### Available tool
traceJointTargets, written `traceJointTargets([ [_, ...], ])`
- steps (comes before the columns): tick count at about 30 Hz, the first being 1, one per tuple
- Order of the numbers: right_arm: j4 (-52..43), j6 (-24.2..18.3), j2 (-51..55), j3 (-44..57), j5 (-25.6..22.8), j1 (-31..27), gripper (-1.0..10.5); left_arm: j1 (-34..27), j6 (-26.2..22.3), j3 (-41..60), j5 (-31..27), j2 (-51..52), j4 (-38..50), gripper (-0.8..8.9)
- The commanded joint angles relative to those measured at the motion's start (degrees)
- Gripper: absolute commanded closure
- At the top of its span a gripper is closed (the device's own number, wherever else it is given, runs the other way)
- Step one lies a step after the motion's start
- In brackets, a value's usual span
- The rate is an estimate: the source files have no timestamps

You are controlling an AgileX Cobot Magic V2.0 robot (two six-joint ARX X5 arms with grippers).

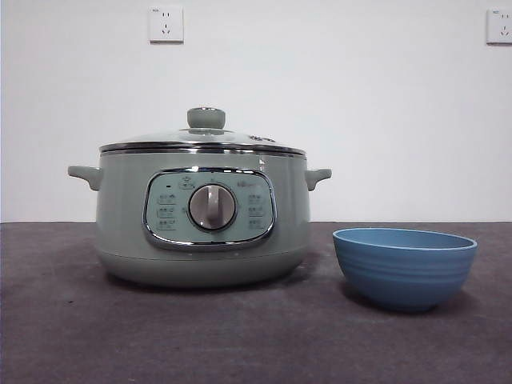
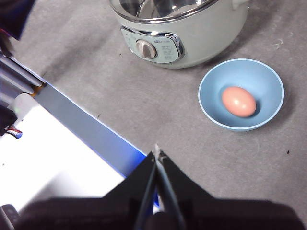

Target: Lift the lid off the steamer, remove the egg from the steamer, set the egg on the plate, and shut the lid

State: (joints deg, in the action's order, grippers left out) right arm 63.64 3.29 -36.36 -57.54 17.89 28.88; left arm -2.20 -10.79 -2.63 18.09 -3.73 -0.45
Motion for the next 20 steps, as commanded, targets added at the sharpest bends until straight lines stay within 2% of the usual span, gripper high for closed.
traceJointTargets([
  [1, -0.1, 0.5, 0.1, -0.3, 0.0, 0.0, 9.5, -0.2, 2.2, 2.5, -1.8, 2.3, -1.0, 8.17],
  [6, -0.1, 0.5, 0.1, -0.3, 0.0, 0.0, 9.5, -0.2, 2.3, 2.5, -4.4, 3.6, -6.0, 8.17],
  [10, -0.1, 0.5, 0.1, -0.3, 0.0, 0.0, 9.5, -0.7, 2.3, 2.5, -4.4, 3.6, -9.7, 8.17],
  [20, -0.1, 0.5, 0.1, -0.3, 0.0, 0.0, 9.5, -1.3, 3.3, 2.5, -4.4, 3.5, -9.1, 8.17],
])
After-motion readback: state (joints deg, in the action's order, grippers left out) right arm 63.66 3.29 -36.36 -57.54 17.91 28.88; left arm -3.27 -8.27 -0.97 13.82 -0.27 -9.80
